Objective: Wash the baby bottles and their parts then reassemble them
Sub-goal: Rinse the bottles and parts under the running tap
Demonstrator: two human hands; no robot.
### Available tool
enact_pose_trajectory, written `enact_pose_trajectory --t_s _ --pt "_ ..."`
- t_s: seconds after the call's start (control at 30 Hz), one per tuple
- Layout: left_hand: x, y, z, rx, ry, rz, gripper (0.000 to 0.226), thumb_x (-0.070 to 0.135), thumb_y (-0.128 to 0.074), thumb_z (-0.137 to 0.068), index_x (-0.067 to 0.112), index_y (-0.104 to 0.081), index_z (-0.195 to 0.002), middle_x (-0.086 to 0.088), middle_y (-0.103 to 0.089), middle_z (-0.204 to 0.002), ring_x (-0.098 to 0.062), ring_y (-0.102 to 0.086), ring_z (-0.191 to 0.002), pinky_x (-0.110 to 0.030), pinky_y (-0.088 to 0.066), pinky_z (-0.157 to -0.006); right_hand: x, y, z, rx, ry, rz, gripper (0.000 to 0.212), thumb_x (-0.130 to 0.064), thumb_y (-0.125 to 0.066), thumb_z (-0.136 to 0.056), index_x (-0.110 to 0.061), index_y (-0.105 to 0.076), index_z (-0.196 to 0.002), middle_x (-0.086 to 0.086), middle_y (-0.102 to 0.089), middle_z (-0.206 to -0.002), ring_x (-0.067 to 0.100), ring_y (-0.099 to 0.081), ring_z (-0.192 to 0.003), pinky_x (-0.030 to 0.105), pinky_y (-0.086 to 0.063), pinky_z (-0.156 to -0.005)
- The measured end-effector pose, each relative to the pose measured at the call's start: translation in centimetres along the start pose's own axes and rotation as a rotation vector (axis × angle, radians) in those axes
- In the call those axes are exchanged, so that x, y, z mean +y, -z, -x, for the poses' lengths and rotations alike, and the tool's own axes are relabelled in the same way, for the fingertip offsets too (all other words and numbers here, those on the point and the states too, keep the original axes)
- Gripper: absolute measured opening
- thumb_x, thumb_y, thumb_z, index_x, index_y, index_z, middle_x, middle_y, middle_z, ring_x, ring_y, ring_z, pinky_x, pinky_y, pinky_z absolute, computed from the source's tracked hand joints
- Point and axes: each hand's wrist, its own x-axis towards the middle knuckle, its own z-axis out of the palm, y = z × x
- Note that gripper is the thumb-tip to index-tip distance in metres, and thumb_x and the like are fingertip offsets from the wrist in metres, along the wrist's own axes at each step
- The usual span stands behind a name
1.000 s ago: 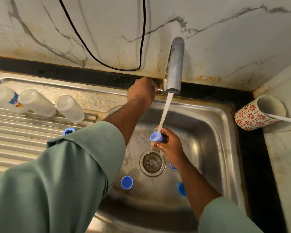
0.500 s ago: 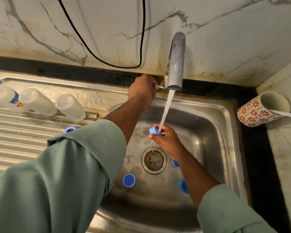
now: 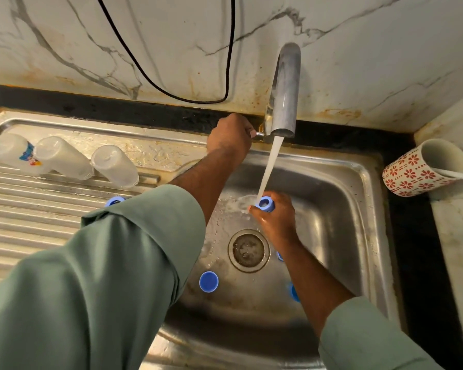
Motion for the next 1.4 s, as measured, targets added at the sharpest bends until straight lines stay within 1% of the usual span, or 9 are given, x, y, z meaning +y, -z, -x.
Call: enact_pose_trajectory --t_s 0.33,0.47,0.6,0.8,0.93,1.07,1.2,1.33,1.4 --pt "0.5 0.7 -0.3 -0.088 0.036 0.040 0.016 0.012 -0.062 -0.095 0.005 -0.070 -0.108 -0.006 -0.063 -0.091 -0.018 -0.055 -0.079 -0.027 -0.044 -0.075 -1.3 -0.9 0.7 -0.054 -0.132 -0.204 0.016 -0.020 -0.082 -0.077 -0.019 -0.067 -0.082 -0.010 -0.065 -0.075 0.005 -0.060 -0.069 0.004 -0.044 -0.062" --pt "1.8 1.9 -0.2 -0.143 0.159 0.512 0.024 -0.002 -0.058 -0.094 0.010 -0.058 -0.073 -0.005 -0.059 -0.071 -0.009 -0.061 -0.053 -0.025 -0.055 -0.058 -1.0 -0.4 0.7 -0.058 -0.035 -0.175 0.018 -0.025 -0.084 -0.074 -0.023 -0.069 -0.084 -0.004 -0.067 -0.086 0.010 -0.063 -0.076 0.014 -0.050 -0.070" --pt "2.6 1.2 0.5 -0.231 0.160 0.821 0.029 0.001 -0.039 -0.101 0.011 -0.054 -0.078 -0.022 -0.062 -0.098 -0.031 -0.063 -0.086 -0.048 -0.054 -0.090 -2.9 1.2 0.7 -0.106 -0.012 -0.211 0.017 -0.019 -0.083 -0.076 -0.018 -0.067 -0.081 -0.007 -0.064 -0.073 0.000 -0.059 -0.066 0.013 -0.046 -0.068" --pt "-1.0 0.1 2.7 -0.235 -0.070 0.534 0.012 0.002 -0.065 -0.091 0.009 -0.071 -0.083 -0.001 -0.066 -0.079 -0.004 -0.058 -0.071 -0.025 -0.051 -0.070 -4.6 4.2 0.6 0.124 0.201 -0.231 0.015 -0.022 -0.079 -0.081 -0.019 -0.071 -0.092 -0.008 -0.068 -0.082 0.007 -0.065 -0.079 0.017 -0.049 -0.075" --pt "-6.4 -1.6 7.4 -0.308 -0.048 0.165 0.025 0.010 -0.066 -0.091 0.012 -0.069 -0.116 0.002 -0.068 -0.114 -0.011 -0.061 -0.104 -0.029 -0.048 -0.097 -0.7 3.4 2.1 -0.437 -0.092 0.537 0.026 -0.040 -0.075 -0.079 -0.016 -0.065 -0.076 0.000 -0.062 -0.080 0.026 -0.066 -0.091 0.024 -0.043 -0.067" --pt "-12.7 -1.1 11.9 -0.387 -0.042 -0.164 0.040 0.017 -0.061 -0.096 0.021 -0.059 -0.136 -0.001 -0.060 -0.138 -0.018 -0.055 -0.127 -0.029 -0.040 -0.109 -1.8 3.6 3.5 -0.007 0.137 0.283 0.024 -0.027 -0.075 -0.084 -0.014 -0.067 -0.102 0.000 -0.063 -0.100 0.017 -0.059 -0.093 0.030 -0.045 -0.080" --pt "-16.8 2.3 16.2 -0.310 -0.114 -0.280 0.034 0.017 -0.056 -0.097 0.020 -0.064 -0.130 -0.007 -0.064 -0.130 -0.027 -0.059 -0.118 -0.033 -0.045 -0.099 -1.9 2.5 5.6 -0.375 -0.025 0.703 0.017 -0.023 -0.074 -0.081 -0.015 -0.067 -0.095 0.014 -0.068 -0.111 0.030 -0.065 -0.102 0.031 -0.049 -0.082" --pt "-22.0 6.7 20.1 -0.113 -0.155 -0.211 0.029 0.007 -0.063 -0.088 0.014 -0.073 -0.114 -0.005 -0.070 -0.110 -0.032 -0.065 -0.101 -0.035 -0.050 -0.079 -5.9 0.4 7.3 -0.035 0.162 0.289 0.036 -0.012 -0.079 -0.077 -0.011 -0.070 -0.111 0.009 -0.063 -0.114 0.025 -0.060 -0.106 0.024 -0.042 -0.093" --pt "-25.1 9.0 21.8 -0.051 -0.130 -0.241 0.029 0.007 -0.064 -0.086 0.016 -0.073 -0.112 -0.003 -0.070 -0.112 -0.032 -0.065 -0.101 -0.035 -0.051 -0.078 -9.4 -1.8 10.0 -0.099 0.255 0.155 0.042 -0.002 -0.079 -0.074 -0.011 -0.070 -0.114 0.007 -0.060 -0.112 0.019 -0.058 -0.100 0.007 -0.038 -0.088"
